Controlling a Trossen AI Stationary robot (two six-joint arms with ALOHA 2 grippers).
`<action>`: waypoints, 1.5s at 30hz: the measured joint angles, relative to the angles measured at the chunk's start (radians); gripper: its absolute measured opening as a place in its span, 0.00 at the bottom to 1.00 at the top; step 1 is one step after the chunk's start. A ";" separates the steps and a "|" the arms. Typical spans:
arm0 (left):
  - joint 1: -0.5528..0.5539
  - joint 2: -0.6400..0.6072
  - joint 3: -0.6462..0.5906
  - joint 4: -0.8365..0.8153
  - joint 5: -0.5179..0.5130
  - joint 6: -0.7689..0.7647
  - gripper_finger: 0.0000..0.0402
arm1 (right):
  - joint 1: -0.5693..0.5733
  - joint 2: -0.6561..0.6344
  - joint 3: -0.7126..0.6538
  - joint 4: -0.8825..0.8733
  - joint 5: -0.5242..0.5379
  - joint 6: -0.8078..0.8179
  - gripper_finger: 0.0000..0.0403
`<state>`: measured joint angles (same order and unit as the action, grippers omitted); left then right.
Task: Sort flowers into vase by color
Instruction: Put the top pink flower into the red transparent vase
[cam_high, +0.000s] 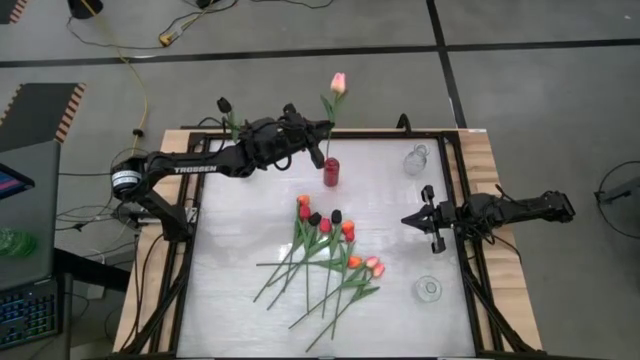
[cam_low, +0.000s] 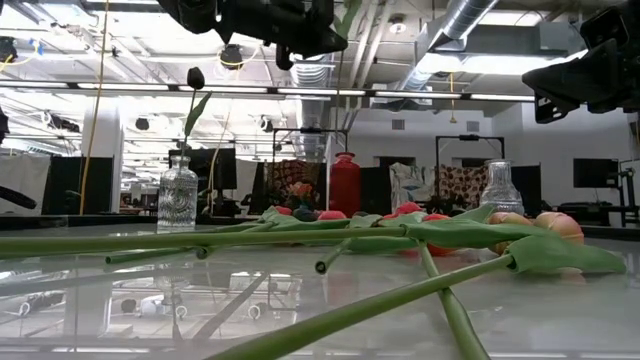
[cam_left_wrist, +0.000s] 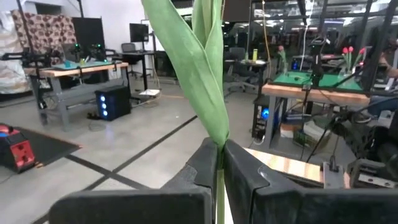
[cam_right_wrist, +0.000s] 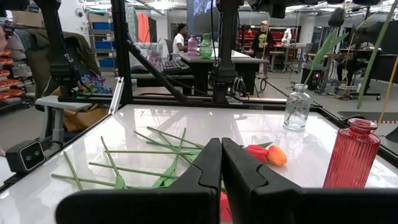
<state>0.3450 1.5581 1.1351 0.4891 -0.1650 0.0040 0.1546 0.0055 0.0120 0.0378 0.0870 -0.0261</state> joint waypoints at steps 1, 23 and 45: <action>0.000 0.000 0.000 0.002 0.000 0.000 0.01 | 0.000 0.000 0.000 0.000 0.000 0.000 0.10; -0.003 0.079 0.000 0.090 -0.031 -0.027 0.01 | 0.000 0.000 0.000 0.000 -0.001 -0.001 0.10; -0.006 0.072 0.000 -0.094 -0.030 -0.024 0.04 | 0.000 0.000 0.000 0.000 -0.001 0.000 0.10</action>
<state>0.3393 1.6302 1.1347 0.3948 -0.1947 -0.0203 0.1547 0.0055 0.0116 0.0378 0.0858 -0.0265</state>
